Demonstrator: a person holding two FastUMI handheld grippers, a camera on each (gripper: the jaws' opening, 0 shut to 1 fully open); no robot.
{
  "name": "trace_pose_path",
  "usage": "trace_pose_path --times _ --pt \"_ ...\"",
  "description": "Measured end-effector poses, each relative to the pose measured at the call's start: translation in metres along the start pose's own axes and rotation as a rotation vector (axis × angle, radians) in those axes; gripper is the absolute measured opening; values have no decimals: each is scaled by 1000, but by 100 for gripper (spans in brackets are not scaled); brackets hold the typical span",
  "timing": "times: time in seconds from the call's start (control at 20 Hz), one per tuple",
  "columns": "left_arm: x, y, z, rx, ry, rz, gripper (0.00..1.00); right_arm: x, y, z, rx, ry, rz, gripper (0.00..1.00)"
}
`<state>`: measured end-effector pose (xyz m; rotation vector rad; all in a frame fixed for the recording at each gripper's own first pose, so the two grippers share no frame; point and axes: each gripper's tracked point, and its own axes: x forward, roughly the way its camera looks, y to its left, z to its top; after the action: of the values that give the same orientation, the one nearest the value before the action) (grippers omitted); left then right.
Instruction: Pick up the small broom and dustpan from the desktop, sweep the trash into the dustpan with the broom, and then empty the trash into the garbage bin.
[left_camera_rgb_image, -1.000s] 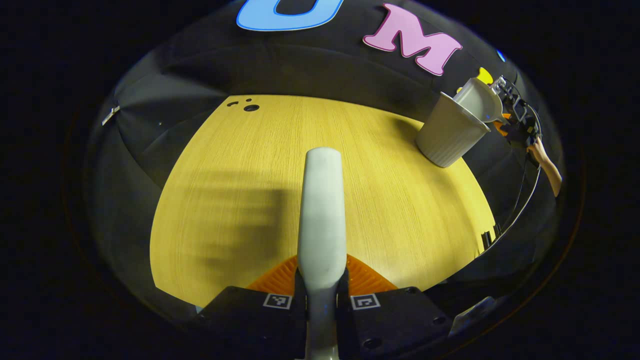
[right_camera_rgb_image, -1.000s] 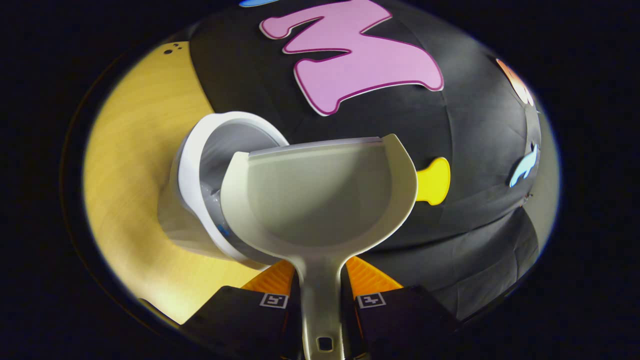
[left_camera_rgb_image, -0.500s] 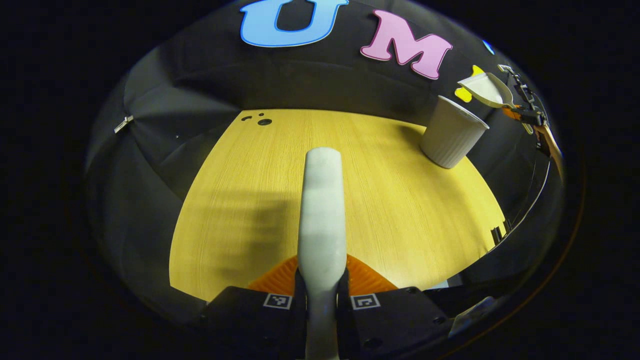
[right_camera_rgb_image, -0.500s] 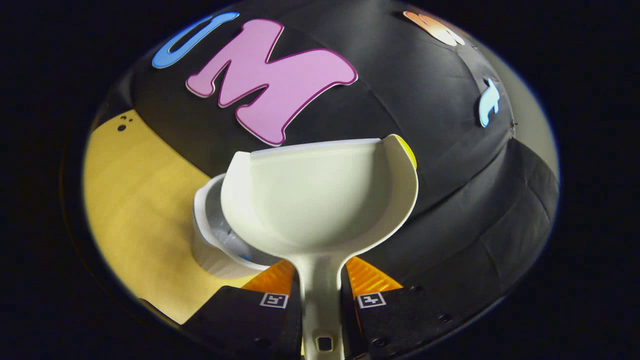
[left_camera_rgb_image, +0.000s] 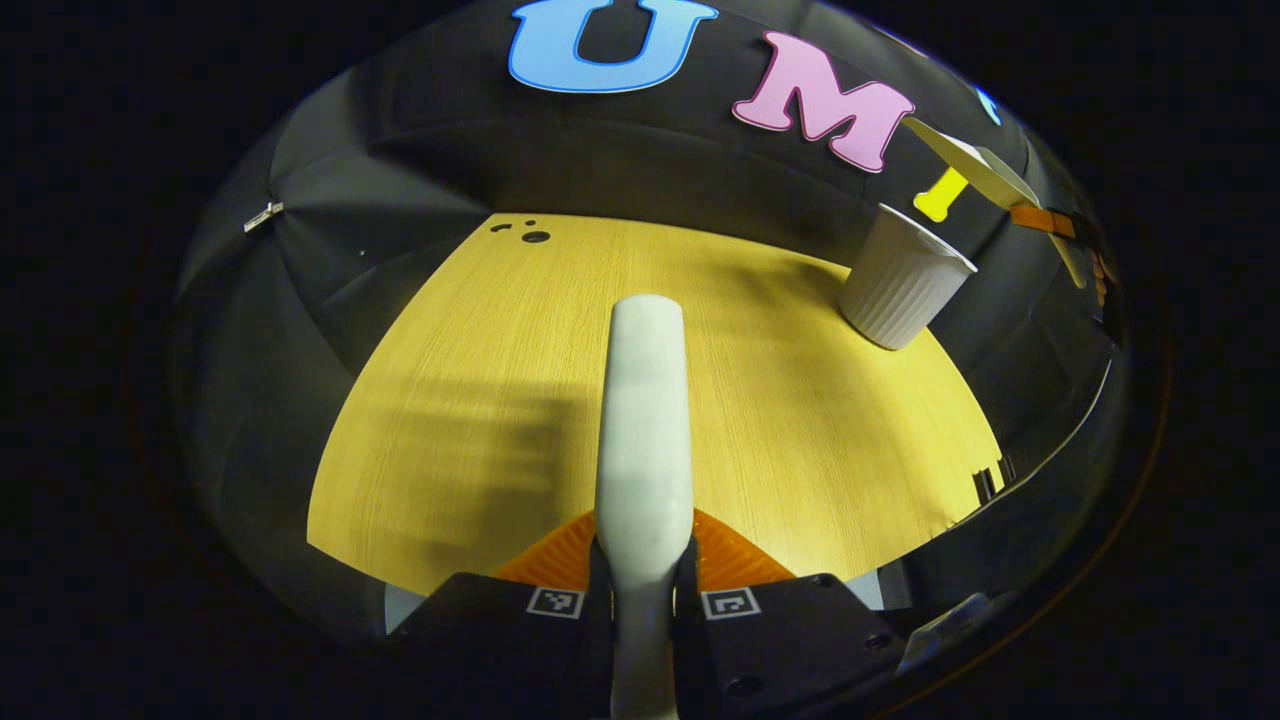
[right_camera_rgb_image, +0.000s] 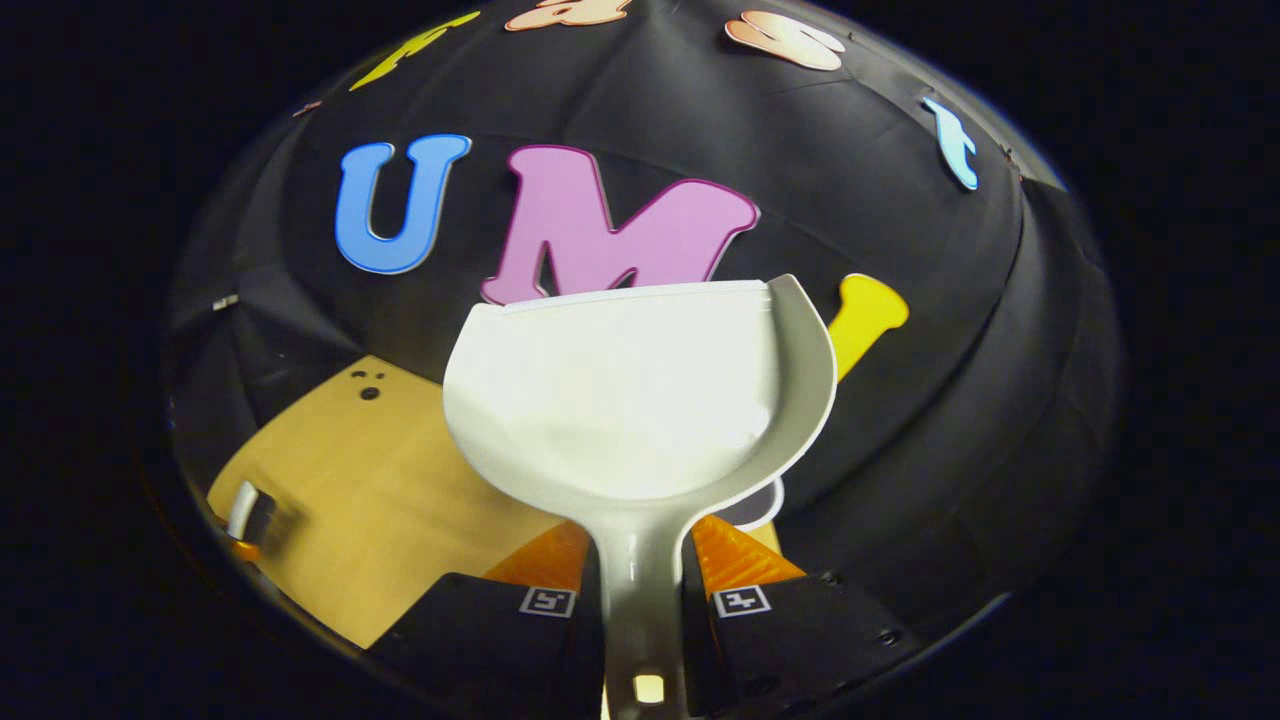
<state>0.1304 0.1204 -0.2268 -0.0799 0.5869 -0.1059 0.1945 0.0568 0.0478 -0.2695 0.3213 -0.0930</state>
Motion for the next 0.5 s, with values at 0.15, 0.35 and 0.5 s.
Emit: trace_pose_path --times 0.15,0.35,0.5 --pt "3 4 -2 -16 -2 8 29 3 57 -32 -10 54 107 35" --pt "12 11 1 -37 2 33 27 3 120 -91 -8 153 213 35" --pt "19 9 15 -67 0 28 30 13 150 -146 16 273 259 35"
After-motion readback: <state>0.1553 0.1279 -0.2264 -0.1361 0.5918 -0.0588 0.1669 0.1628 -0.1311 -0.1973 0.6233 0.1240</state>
